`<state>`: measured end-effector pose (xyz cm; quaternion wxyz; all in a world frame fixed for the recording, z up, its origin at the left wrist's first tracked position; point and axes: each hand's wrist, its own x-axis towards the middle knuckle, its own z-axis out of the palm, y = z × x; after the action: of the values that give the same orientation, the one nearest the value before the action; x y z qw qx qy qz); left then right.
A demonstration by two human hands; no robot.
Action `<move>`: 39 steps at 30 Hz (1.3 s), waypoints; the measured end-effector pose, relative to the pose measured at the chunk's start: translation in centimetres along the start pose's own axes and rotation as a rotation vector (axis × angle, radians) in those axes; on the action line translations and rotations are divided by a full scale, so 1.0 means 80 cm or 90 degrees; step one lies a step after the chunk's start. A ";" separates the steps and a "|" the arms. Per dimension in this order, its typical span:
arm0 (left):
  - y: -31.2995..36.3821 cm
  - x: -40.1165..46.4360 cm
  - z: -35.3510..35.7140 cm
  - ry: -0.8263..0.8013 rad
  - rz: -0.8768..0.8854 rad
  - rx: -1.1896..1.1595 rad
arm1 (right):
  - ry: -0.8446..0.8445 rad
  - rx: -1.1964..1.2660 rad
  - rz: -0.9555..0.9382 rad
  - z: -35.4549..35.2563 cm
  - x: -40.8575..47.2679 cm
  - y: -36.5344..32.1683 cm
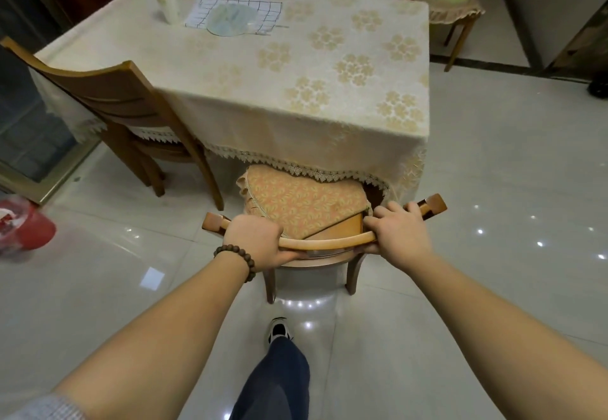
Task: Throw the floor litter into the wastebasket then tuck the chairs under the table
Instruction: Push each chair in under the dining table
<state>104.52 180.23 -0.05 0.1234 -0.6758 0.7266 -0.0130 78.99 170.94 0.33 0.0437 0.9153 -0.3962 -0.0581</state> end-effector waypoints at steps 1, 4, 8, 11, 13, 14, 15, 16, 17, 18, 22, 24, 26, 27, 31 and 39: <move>-0.009 0.011 0.000 0.001 0.002 0.003 | 0.000 -0.001 0.002 -0.001 0.012 0.001; -0.042 0.047 0.006 0.000 0.006 0.008 | -0.010 0.008 0.009 0.003 0.057 0.001; -0.085 0.099 0.011 0.010 0.022 0.008 | -0.018 -0.003 0.020 0.003 0.117 0.006; -0.115 0.141 0.008 0.008 0.032 0.009 | -0.025 0.006 0.028 -0.004 0.164 0.016; -0.130 0.169 0.004 0.014 0.034 0.008 | -0.035 0.010 0.035 -0.007 0.195 0.026; -0.136 0.182 0.002 0.018 0.034 0.008 | -0.039 0.008 0.037 -0.008 0.209 0.032; -0.142 0.194 -0.001 0.020 0.034 0.007 | -0.041 0.004 0.038 -0.009 0.222 0.037; -0.146 0.205 -0.003 0.021 0.035 0.005 | -0.042 0.000 0.038 -0.009 0.234 0.044; -0.150 0.216 -0.005 0.021 0.036 0.003 | -0.046 0.000 0.038 -0.009 0.246 0.050; -0.153 0.226 -0.007 0.018 0.037 -0.001 | -0.052 0.000 0.037 -0.008 0.258 0.056; -0.166 0.266 -0.012 0.002 0.035 0.002 | -0.035 -0.015 0.037 -0.005 0.299 0.078; -0.175 0.280 -0.010 0.002 0.033 0.007 | -0.024 -0.022 0.033 -0.002 0.311 0.083; -0.181 0.288 -0.006 -0.001 0.032 0.014 | -0.010 -0.019 0.028 0.002 0.315 0.084; -0.183 0.289 -0.003 -0.004 0.030 0.015 | 0.000 -0.017 0.026 0.003 0.316 0.084; -0.182 0.286 -0.004 0.002 0.008 -0.009 | 0.028 -0.017 0.020 0.007 0.316 0.084; -0.140 0.240 -0.008 0.099 -0.323 -0.195 | 0.015 0.018 0.037 -0.004 0.308 0.099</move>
<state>114.25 160.24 -0.44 -0.0431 -0.8434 0.5354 0.0142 90.05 147.52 -0.14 0.0370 0.9045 -0.4229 -0.0406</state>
